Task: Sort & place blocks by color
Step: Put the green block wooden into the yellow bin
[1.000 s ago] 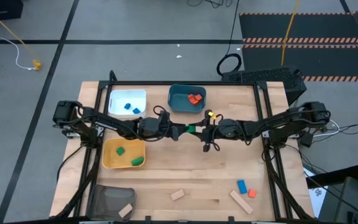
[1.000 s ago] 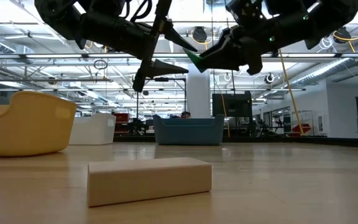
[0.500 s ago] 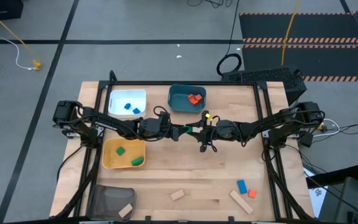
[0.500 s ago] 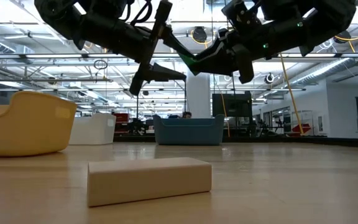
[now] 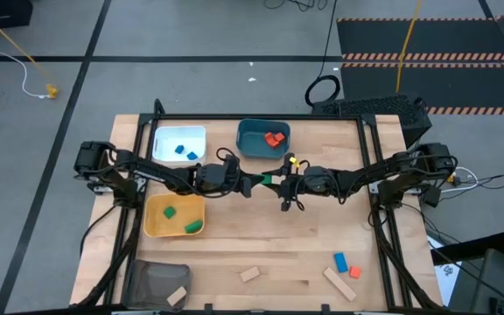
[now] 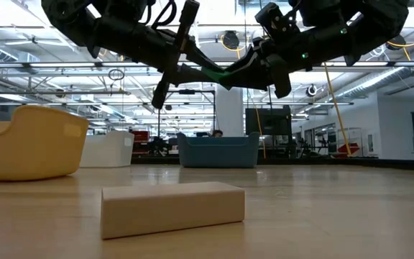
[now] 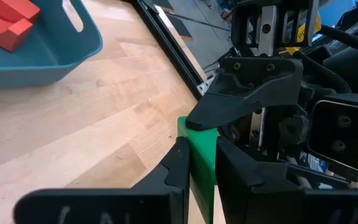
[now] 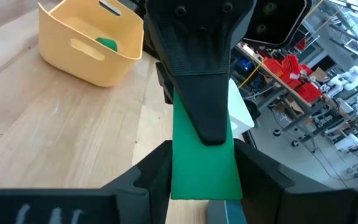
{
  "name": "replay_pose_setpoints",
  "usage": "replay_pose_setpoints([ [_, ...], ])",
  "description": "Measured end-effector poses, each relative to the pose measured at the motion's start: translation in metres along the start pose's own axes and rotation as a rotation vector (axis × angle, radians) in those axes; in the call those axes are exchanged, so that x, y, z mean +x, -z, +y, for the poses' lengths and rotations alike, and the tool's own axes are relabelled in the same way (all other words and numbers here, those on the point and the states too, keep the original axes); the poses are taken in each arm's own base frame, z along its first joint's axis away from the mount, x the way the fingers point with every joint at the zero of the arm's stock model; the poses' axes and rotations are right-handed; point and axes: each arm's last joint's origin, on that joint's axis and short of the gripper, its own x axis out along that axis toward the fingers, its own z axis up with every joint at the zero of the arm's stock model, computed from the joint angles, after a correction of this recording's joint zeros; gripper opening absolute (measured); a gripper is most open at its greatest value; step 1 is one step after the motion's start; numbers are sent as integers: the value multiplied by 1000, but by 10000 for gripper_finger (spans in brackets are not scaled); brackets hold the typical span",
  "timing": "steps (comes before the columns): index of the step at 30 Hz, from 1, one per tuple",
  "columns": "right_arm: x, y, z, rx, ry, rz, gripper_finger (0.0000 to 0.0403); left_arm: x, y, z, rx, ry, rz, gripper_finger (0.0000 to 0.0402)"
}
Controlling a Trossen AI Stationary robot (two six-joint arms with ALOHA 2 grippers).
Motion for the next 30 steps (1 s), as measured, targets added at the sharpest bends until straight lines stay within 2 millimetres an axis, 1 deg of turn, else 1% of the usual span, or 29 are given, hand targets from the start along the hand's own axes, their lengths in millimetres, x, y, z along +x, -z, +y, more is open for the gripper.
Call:
replay_pose_setpoints([
  [5, 0, 0, 0, -2, 0, 0, 141, 0, 0, 0, 1, 2, 4, 59],
  [8, 0, 2, -1, 42, 0, 10, 145, 0, 0, 0, 3, 2, 8, 55],
  [13, 1, 5, -1, 109, -7, 38, 171, 0, 1, 1, 18, -4, 12, 50],
  [17, -2, 5, -2, 111, -13, 56, 195, 0, 1, 1, 24, -4, 15, 51],
  [20, -7, 3, -5, 132, -23, 81, 209, 0, 0, 2, 24, -2, 14, 51],
  [23, -15, 3, -8, 190, -40, 129, 216, 1, -4, 4, 33, -3, 3, 51],
  [30, -43, 4, -15, 392, -78, 283, 209, 4, -13, 11, 54, -3, 3, 51],
])
